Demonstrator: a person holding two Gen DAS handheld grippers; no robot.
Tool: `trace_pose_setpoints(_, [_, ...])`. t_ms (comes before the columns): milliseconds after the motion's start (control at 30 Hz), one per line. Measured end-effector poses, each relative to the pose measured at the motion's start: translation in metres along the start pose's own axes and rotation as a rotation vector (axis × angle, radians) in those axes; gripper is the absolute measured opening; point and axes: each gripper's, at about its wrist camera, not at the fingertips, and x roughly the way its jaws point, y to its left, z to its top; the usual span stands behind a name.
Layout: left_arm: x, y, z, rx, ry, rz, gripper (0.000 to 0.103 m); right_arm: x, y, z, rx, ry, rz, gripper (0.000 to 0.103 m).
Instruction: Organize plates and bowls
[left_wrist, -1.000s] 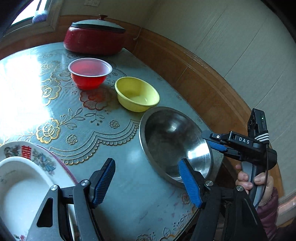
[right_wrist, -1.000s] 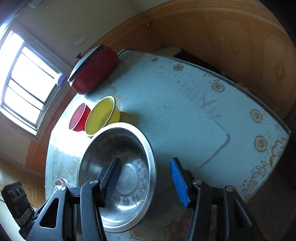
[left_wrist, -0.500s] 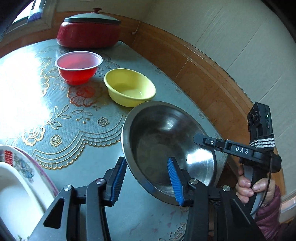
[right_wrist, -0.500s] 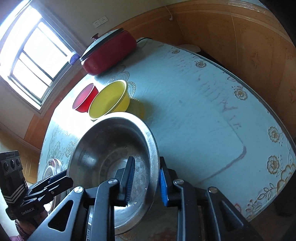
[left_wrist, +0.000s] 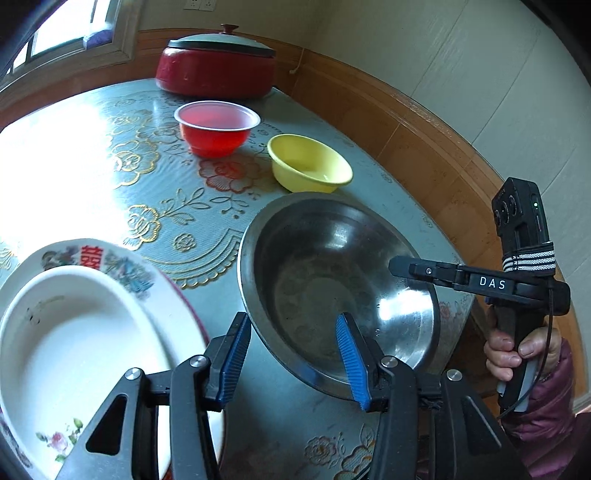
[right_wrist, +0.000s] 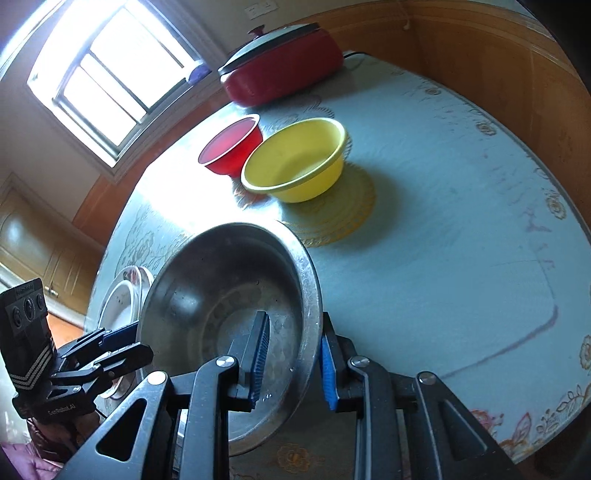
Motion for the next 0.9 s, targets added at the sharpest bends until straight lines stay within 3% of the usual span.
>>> trace_pose_setpoints(133, [-0.012,0.003,-0.001,0.029,-0.020,0.002,0.054,-0.001,0.004,0.003,-0.028,0.017,-0.004,0.028])
trace_pose_setpoints(400, [-0.019,0.009,0.021,0.017,-0.062,0.020,0.058,-0.015,0.000,0.025,-0.006,-0.054,-0.002,0.040])
trace_pose_setpoints(633, [0.007,0.009,0.065,-0.034,-0.051,-0.004,0.056,-0.006,-0.018,0.063,0.113,-0.089,0.053,0.040])
trace_pose_setpoints(900, [0.054,0.002,0.125,-0.055,-0.019,-0.021,0.055,0.017,-0.033,0.104,0.159,-0.091,0.068,0.038])
